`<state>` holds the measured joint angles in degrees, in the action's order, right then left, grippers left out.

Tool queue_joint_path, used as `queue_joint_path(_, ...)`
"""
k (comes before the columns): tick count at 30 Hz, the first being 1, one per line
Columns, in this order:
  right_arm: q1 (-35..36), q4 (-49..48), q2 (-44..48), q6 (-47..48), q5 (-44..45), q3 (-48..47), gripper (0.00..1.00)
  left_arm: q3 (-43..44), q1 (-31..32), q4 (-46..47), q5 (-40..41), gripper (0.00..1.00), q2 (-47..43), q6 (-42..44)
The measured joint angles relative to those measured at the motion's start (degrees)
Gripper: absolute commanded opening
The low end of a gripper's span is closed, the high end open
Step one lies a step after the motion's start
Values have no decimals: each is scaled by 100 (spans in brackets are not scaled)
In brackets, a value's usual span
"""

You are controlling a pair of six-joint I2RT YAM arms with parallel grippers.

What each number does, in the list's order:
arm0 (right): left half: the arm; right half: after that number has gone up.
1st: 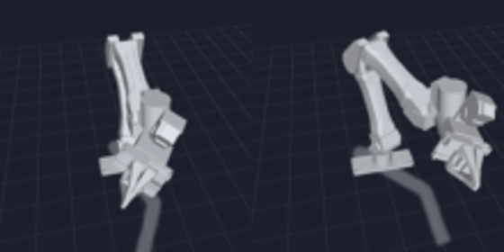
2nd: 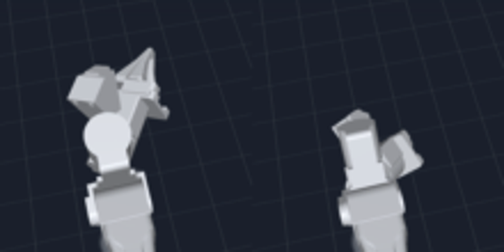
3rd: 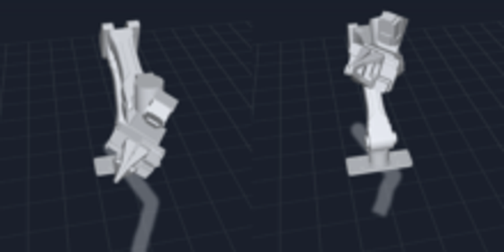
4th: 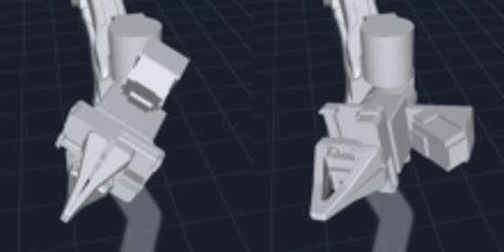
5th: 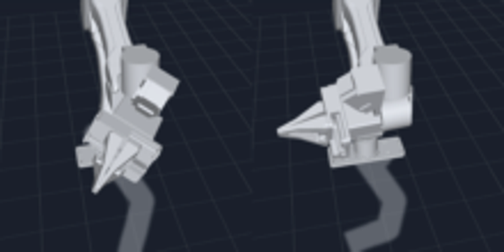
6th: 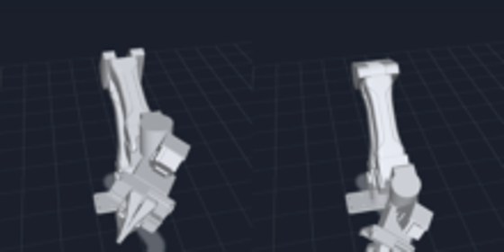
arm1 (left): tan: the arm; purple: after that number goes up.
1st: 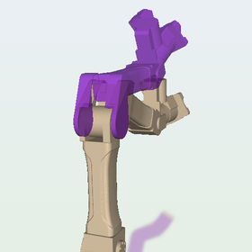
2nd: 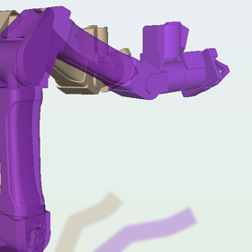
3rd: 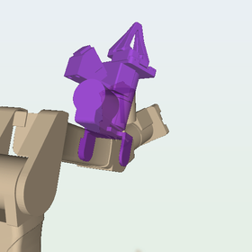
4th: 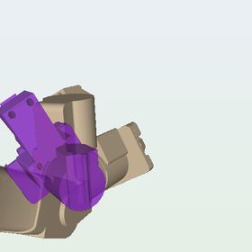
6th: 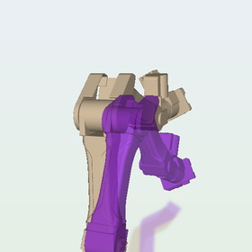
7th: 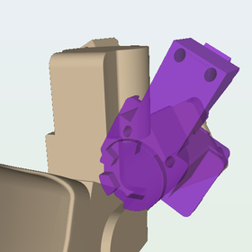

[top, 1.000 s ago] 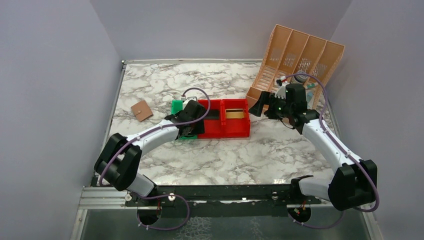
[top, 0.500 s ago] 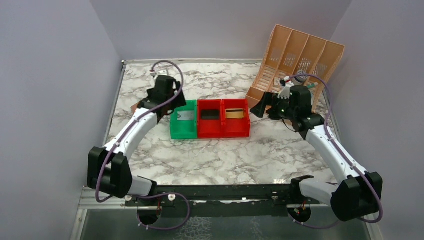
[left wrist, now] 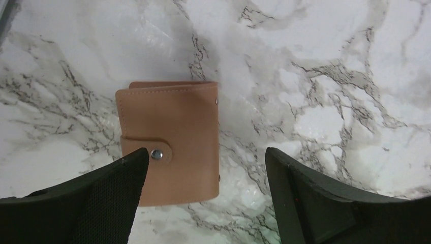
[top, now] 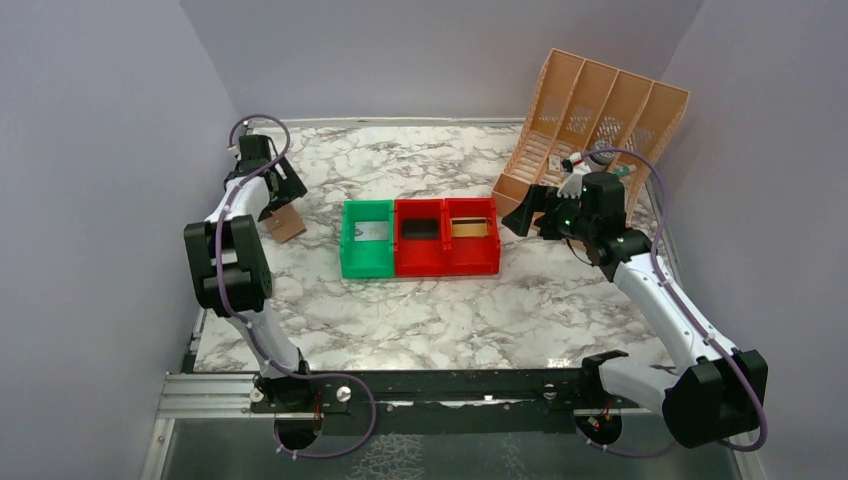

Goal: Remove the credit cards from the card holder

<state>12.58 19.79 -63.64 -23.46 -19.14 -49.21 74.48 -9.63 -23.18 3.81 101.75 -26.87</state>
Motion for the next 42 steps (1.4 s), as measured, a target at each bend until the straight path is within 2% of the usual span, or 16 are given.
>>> queue_joint_path(6,0,11,-24,109,-2,-2,99,540,-254,-61,-254,81,844,-90)
queue_joint_path(17,0,15,-284,227,-20,0,99,662,-684,-96,-291,81,946,-22)
queue_joint_path(28,0,20,-376,232,-118,-2,99,647,-699,-94,-380,62,1322,-22)
queue_joint_path(33,0,24,-376,234,-120,-2,99,437,-702,96,-431,46,1217,-96)
queue_joint_path(37,0,28,-376,234,-127,-2,99,149,-719,267,-450,37,999,-170)
queue_joint_path(42,0,37,-376,234,-129,-2,99,-186,-713,313,-511,34,710,-205)
